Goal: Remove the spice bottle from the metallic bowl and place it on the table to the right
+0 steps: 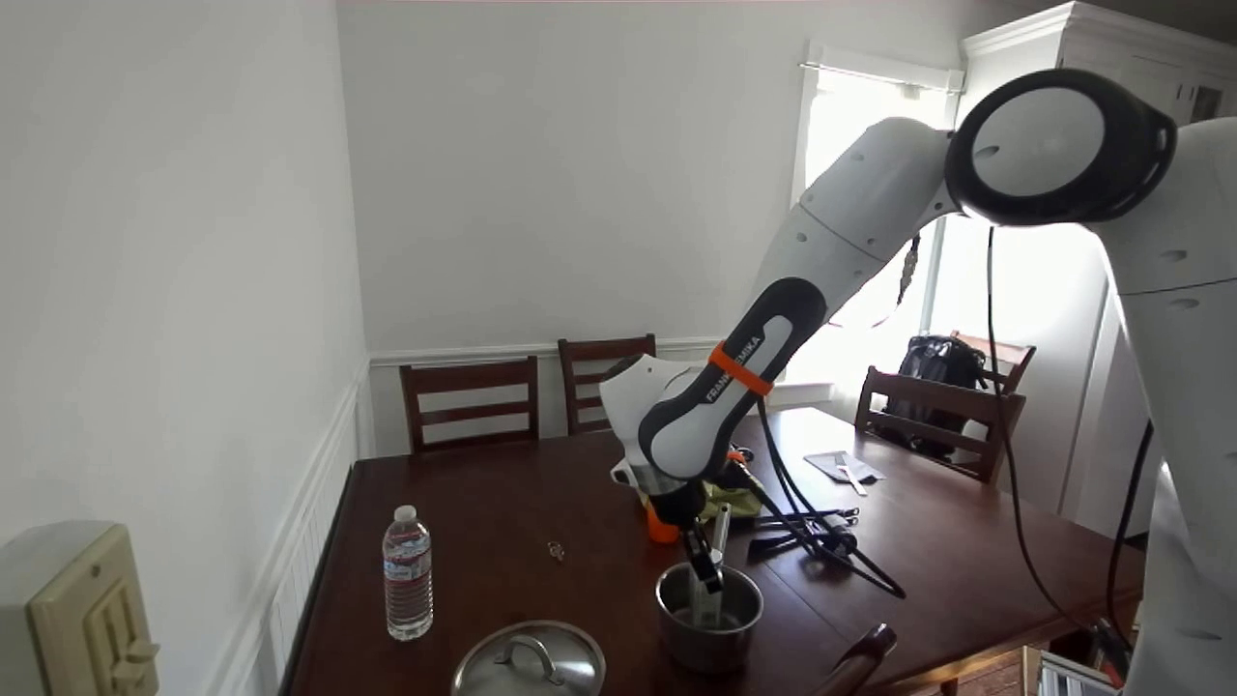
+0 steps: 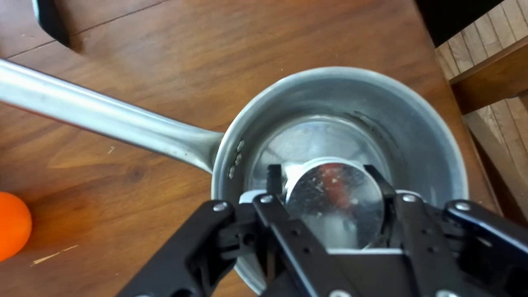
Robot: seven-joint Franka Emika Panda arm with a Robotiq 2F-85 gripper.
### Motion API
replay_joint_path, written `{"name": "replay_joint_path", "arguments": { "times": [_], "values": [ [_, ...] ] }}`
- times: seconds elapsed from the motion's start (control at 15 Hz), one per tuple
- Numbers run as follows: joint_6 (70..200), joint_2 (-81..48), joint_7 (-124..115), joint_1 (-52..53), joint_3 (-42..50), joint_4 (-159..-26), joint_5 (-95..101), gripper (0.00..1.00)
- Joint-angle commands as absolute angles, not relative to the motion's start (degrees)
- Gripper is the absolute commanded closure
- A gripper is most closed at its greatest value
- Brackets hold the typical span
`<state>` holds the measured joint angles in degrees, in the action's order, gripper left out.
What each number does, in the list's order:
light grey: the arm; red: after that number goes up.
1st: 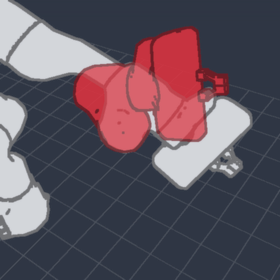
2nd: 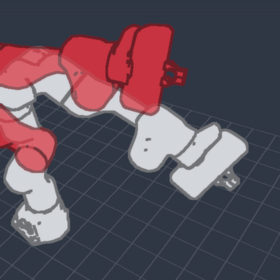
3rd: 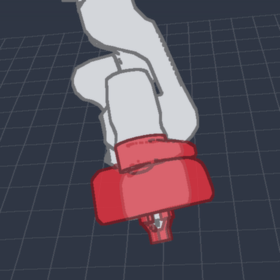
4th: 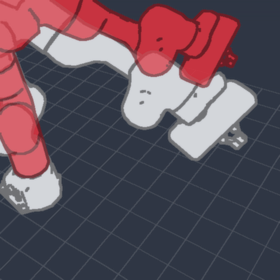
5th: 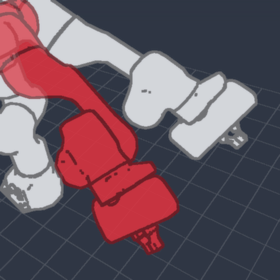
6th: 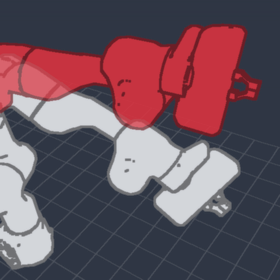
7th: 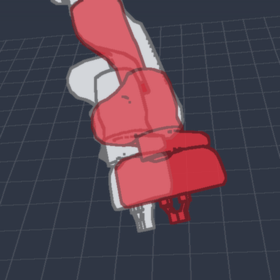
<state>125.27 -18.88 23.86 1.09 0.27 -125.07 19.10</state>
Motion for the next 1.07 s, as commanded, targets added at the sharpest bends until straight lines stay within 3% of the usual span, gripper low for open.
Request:
{"name": "replay_joint_path", "arguments": {
  "times": [0.0,0.33,0.87,0.93,1.0],
  "values": [
    [121.4,-6.2,29.4,-0.5,-0.3,-129.9,20.1,0.77],
    [111.6,3.3,27.8,-4.3,3.9,-127.4,19.6,0.77],
    [107.3,-3.6,34.2,-18.5,18.7,-122.9,16.2,0.77],
    [109.3,-1.0,31.9,-16.2,16.3,-125.4,18.4,0.52],
    [109.3,-2.0,32.9,-17.9,17.8,-125.2,18.2,0.52]
  ]
}}
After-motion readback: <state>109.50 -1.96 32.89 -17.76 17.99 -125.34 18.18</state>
